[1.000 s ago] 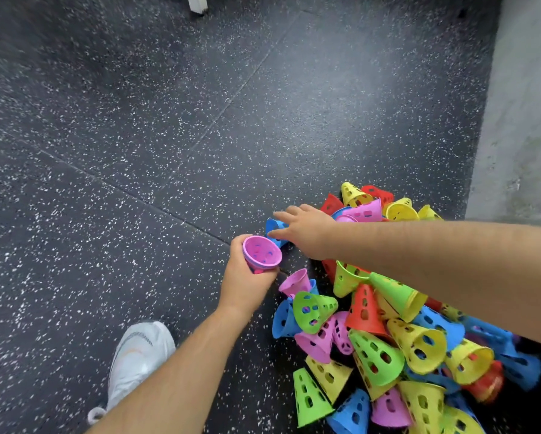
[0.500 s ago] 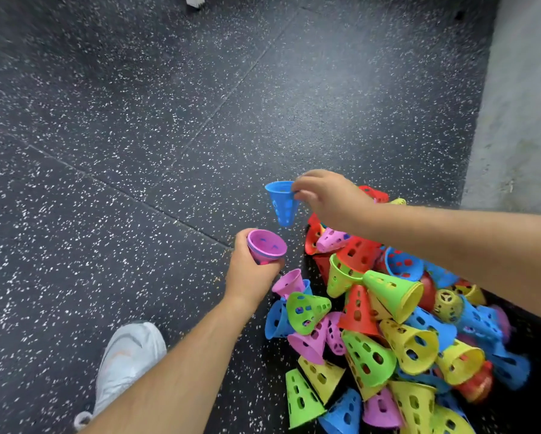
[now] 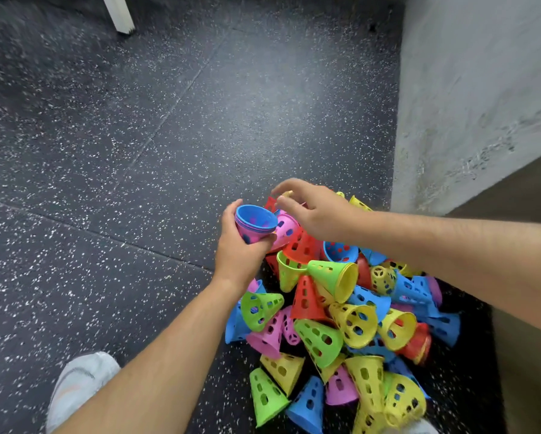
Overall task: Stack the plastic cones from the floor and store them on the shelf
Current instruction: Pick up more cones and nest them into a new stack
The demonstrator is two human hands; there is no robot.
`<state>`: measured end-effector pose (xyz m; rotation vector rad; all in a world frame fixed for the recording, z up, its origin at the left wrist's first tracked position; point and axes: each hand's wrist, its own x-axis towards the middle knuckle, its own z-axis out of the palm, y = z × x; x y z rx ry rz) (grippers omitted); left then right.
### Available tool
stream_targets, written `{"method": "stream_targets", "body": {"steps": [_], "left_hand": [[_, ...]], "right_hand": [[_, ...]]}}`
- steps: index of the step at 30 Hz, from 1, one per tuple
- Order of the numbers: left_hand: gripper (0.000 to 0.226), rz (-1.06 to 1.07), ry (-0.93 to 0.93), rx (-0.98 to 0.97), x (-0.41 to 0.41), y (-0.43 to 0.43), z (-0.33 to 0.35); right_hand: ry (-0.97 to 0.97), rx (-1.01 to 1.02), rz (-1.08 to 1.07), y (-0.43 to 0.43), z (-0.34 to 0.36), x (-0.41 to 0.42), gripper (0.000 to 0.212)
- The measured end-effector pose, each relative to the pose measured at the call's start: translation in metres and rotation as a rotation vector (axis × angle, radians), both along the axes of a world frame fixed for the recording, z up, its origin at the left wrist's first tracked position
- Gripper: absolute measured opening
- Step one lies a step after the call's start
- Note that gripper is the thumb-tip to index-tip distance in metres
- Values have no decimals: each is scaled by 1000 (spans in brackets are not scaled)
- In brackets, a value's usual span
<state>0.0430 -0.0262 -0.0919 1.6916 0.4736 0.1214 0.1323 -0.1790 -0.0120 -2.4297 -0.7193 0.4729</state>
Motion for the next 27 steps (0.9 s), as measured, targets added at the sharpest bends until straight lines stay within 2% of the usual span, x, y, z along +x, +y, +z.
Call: {"method": "stream_targets", "body": {"steps": [4,9,22,24,27], "left_hand": [[81,-89,9,-5,1,-7,3],[78,-157,19,-22,1,-16,0],[77,-204,98,-18,10,-12,-16],[78,-220,106,-21,11,-12,-19],[78,-222,105,-19,12,-14,-20]], "right_hand": [[-116,-172,-40,-21,-11,18,24],[-148,-367,71,-35,-25,25,32],[-198,-556,111,-30,-53,28,50],[-185,-535,116,-31,-53,26,48],[-229,-328,-32,-31,-49,24,35]]}}
